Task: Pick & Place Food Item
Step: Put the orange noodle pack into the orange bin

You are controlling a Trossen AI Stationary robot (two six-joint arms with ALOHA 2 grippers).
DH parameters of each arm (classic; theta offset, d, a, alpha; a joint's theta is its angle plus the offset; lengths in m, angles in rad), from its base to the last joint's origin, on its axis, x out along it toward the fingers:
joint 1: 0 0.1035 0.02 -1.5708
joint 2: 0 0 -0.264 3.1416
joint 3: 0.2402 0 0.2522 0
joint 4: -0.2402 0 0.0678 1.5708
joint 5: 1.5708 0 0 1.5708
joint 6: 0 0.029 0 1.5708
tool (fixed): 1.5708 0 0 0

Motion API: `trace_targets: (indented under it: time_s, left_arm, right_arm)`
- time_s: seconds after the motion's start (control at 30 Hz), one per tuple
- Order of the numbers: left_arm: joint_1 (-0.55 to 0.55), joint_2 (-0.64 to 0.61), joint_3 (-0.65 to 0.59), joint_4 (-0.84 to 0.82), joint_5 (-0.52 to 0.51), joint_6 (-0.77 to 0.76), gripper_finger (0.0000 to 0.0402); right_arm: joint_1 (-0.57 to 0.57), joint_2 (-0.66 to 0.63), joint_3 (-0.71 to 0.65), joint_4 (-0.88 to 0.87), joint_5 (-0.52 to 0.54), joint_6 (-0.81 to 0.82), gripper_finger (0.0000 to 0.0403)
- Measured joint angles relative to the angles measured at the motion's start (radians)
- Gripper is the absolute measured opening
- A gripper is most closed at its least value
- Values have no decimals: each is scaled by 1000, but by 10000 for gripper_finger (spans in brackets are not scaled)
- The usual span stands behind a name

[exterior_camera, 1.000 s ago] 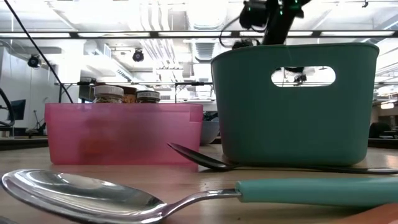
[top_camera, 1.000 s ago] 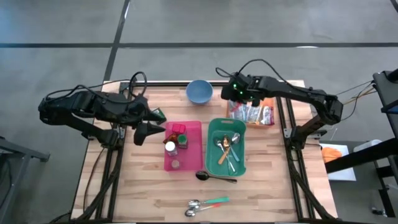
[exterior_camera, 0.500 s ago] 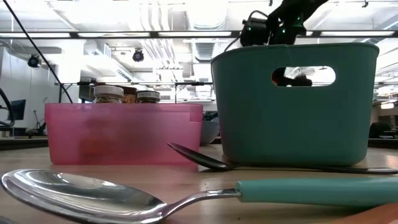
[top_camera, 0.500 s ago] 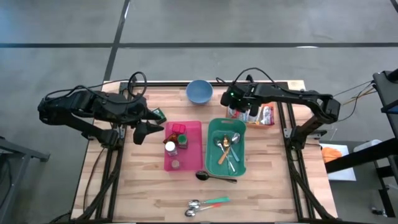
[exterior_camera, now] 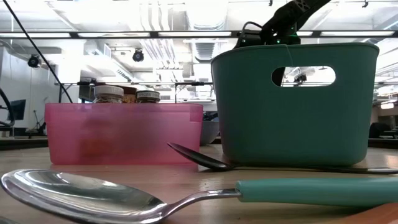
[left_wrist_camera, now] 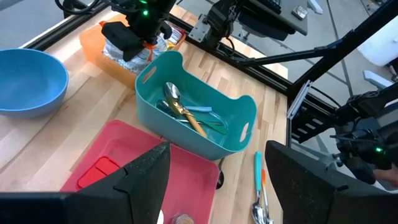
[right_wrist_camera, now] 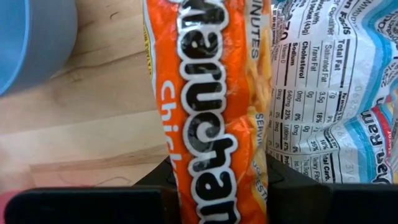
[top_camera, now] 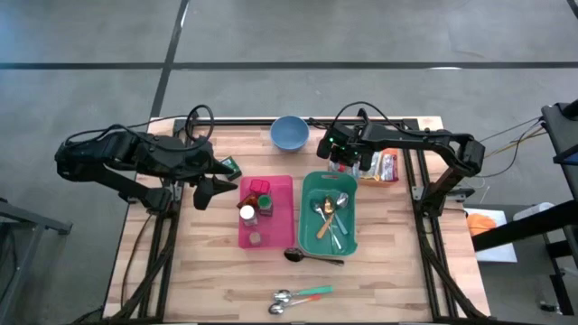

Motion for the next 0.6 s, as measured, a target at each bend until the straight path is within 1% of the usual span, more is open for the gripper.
trace_targets:
  time_s: [0.23,0.6]
  left_arm:
    - [0,0,0,0,0,-2,262]
    - [0,0,0,0,0,-45,262]
  right_arm:
    - [-11,1,-6,4,-15,-15,70]
    - [-21,-3,-37,12,-46,-33,70]
